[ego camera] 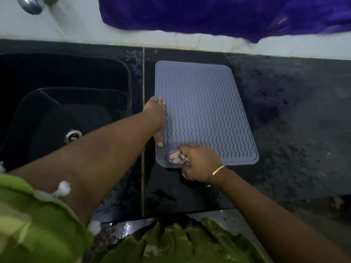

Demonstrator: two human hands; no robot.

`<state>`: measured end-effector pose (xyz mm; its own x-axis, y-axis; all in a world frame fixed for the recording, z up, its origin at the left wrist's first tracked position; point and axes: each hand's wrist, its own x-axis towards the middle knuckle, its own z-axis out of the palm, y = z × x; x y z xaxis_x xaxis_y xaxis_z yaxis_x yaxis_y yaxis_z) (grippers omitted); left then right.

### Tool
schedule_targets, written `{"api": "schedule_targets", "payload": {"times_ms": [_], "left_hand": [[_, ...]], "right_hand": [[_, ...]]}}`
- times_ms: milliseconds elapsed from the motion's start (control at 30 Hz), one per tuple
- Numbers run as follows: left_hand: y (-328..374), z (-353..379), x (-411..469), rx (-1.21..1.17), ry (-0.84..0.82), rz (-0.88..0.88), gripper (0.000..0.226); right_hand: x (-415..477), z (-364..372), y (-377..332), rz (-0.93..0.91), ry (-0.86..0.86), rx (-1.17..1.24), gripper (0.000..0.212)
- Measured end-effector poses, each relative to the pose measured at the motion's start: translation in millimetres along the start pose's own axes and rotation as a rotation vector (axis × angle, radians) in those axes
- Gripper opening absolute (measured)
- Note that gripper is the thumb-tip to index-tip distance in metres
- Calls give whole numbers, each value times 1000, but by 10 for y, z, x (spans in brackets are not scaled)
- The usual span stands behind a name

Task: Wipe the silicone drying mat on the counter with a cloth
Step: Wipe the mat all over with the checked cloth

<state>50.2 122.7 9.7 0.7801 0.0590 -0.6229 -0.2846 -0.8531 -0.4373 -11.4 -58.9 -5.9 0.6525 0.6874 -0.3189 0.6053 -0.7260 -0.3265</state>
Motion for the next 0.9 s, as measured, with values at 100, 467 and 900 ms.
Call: {"api": "schedule_targets", "payload": {"times_ms": [100, 467, 900], "left_hand": [[-5, 43, -16, 11, 51, 10, 101], [-15, -11, -5, -5, -3, -3, 132], [65, -67, -27, -36, 19, -44, 84]], "right_hand": [[152, -59, 63, 1, 53, -7, 40], [1453, -607, 520, 201, 272, -14, 40], [416, -423, 400, 78, -97, 498, 21]]}}
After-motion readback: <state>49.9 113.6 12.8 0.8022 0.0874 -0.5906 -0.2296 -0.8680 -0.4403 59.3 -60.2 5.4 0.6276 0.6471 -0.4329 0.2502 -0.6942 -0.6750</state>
